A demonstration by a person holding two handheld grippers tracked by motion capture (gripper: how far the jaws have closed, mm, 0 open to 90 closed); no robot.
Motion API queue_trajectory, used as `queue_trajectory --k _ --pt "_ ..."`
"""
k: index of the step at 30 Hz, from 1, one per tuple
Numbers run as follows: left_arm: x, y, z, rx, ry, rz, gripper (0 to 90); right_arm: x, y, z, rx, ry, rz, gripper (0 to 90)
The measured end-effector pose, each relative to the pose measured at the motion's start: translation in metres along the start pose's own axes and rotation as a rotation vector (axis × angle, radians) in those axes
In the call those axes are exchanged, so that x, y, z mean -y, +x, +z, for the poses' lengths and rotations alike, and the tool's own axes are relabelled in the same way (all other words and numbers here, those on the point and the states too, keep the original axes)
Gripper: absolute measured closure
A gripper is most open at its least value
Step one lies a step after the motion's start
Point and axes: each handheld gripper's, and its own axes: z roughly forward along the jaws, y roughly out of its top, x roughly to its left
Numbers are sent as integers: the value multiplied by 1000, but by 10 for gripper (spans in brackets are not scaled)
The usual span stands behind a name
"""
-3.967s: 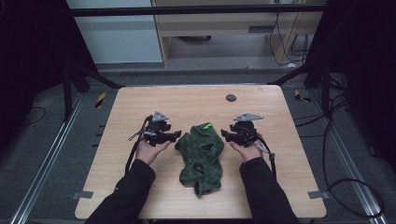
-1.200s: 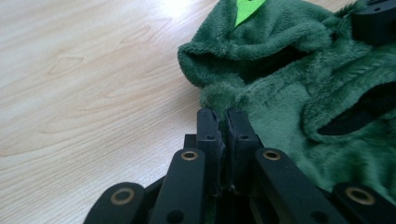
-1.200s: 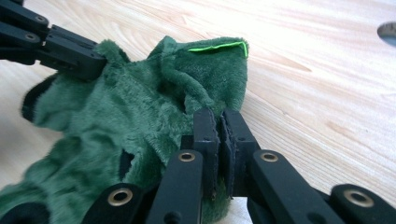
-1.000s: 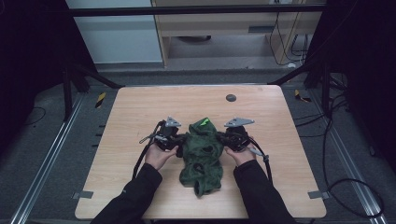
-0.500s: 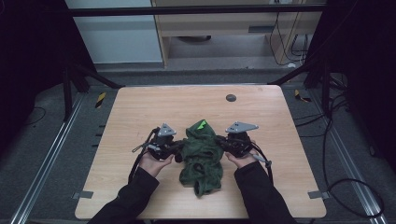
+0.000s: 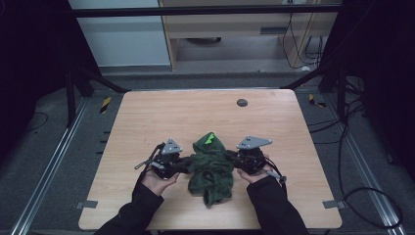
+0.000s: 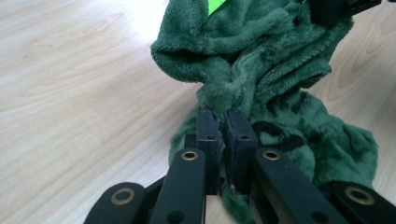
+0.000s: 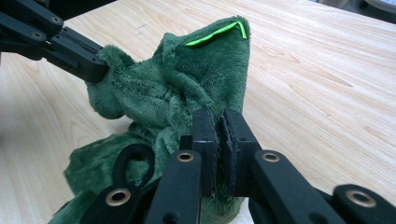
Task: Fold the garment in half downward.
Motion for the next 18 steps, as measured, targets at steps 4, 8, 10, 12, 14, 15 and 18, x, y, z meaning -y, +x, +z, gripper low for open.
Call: queue_trajectory --k 4,8,10,12,14,15,18 --pt "3 -1 -2 8 2 -2 856 3 5 -4 -13 -1 -5 842" --pt "9 -8 -4 23 12 12 856 8 9 -8 -24 1 -7 841" --pt "10 -10 -5 25 15 16 856 8 9 -8 -27 1 -8 840" --pt "11 -13 -6 31 15 20 856 11 11 -11 -29 3 -9 840" --pt "12 -15 -8 36 15 23 856 13 13 -13 -34 2 -9 839" --pt "13 -16 -9 38 13 26 856 14 13 -14 -37 3 -8 837" --pt "15 -18 -10 42 24 33 856 18 15 -17 -46 11 -6 835"
